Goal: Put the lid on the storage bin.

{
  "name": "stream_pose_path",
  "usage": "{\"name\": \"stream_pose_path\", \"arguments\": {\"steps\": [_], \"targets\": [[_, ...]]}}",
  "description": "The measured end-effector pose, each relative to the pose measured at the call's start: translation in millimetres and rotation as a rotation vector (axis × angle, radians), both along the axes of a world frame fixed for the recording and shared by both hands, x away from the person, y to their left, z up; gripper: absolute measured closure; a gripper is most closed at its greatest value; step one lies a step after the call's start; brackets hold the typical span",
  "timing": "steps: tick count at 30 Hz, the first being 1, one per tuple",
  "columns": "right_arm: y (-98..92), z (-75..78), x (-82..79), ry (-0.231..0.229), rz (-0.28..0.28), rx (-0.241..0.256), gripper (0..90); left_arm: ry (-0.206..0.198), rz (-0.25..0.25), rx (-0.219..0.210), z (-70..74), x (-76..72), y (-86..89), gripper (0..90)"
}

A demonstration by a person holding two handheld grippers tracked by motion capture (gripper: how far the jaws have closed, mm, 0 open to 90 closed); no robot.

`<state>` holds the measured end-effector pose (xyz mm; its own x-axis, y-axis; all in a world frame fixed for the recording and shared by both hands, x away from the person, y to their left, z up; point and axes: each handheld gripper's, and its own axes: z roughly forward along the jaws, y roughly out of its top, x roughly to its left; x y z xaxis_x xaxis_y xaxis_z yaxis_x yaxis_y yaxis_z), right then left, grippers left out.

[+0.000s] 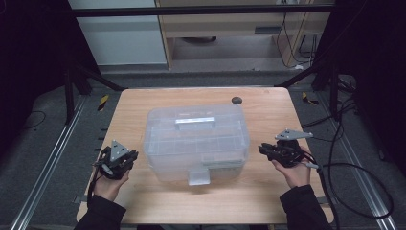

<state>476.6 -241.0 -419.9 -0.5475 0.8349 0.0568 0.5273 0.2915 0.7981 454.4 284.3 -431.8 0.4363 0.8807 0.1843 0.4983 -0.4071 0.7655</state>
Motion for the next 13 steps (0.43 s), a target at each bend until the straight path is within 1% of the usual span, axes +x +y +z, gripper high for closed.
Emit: {"name": "stream_pose_path", "arguments": {"steps": [1, 3, 7, 9, 11, 13], "targets": [[-3.5, -2.9, 1.3, -0.003, -0.027, -0.011, 64.5, 0.002, 0.012, 0.002, -2.3, 1.5, 2.7, 75.9], [-10.7, -9.6, 4.9, -0.003, -0.061, -0.035, 55.7, 0.015, 0.050, -0.005, -9.4, 6.5, 11.9, 69.2], [-28.6, -27.3, 11.6, 0.013, -0.138, -0.065, 42.3, 0.029, 0.132, -0.001, -22.4, 13.9, 28.6, 54.4], [-34.6, -32.5, 13.3, 0.022, -0.174, -0.066, 36.6, 0.040, 0.161, -0.010, -27.1, 16.2, 35.1, 48.2], [-41.2, -36.9, 15.1, 0.032, -0.205, -0.056, 31.8, 0.053, 0.185, -0.033, -30.8, 18.0, 40.6, 44.1], [-47.4, -40.1, 16.0, 0.040, -0.237, -0.037, 28.1, 0.050, 0.203, -0.043, -32.2, 18.3, 42.6, 41.3]]}}
